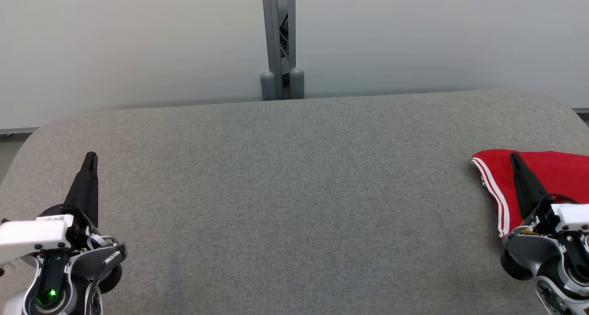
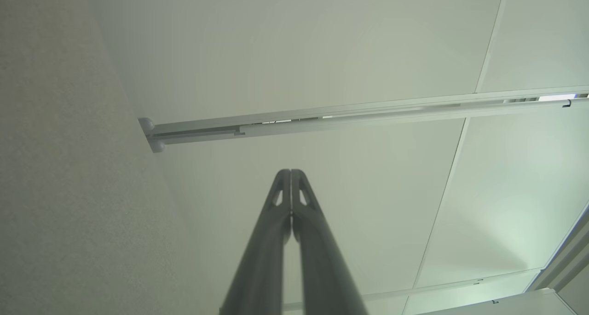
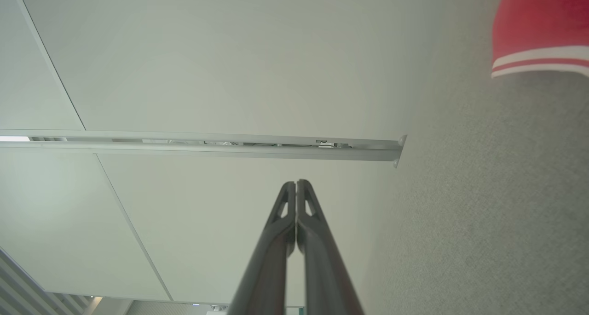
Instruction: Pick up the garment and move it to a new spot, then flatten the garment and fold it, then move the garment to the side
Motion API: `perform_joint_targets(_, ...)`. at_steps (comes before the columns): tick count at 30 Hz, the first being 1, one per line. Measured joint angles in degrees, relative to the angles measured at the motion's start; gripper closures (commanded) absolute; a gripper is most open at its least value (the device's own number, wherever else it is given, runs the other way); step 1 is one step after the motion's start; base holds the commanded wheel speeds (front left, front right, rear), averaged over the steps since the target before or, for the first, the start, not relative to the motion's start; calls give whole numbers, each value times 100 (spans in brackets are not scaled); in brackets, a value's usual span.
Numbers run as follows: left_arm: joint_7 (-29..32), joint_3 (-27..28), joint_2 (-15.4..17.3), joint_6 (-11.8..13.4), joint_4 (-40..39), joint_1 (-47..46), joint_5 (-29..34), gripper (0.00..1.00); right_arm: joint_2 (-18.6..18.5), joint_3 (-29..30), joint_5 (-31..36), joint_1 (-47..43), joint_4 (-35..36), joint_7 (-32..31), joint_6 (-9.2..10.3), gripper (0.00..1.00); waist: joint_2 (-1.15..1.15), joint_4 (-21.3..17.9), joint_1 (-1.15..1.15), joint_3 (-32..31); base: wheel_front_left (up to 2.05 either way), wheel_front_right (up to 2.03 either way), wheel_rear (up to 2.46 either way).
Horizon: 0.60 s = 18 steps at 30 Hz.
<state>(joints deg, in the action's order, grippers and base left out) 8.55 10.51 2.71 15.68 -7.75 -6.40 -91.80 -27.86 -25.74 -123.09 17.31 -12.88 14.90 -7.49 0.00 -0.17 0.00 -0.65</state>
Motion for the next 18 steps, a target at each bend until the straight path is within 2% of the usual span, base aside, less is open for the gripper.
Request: perform_joint_targets(18, -1, 0, 0, 0, 0, 0, 0, 100, 0, 0, 0, 0, 0, 0, 0, 100, 0, 0, 0, 0, 0, 0, 0)
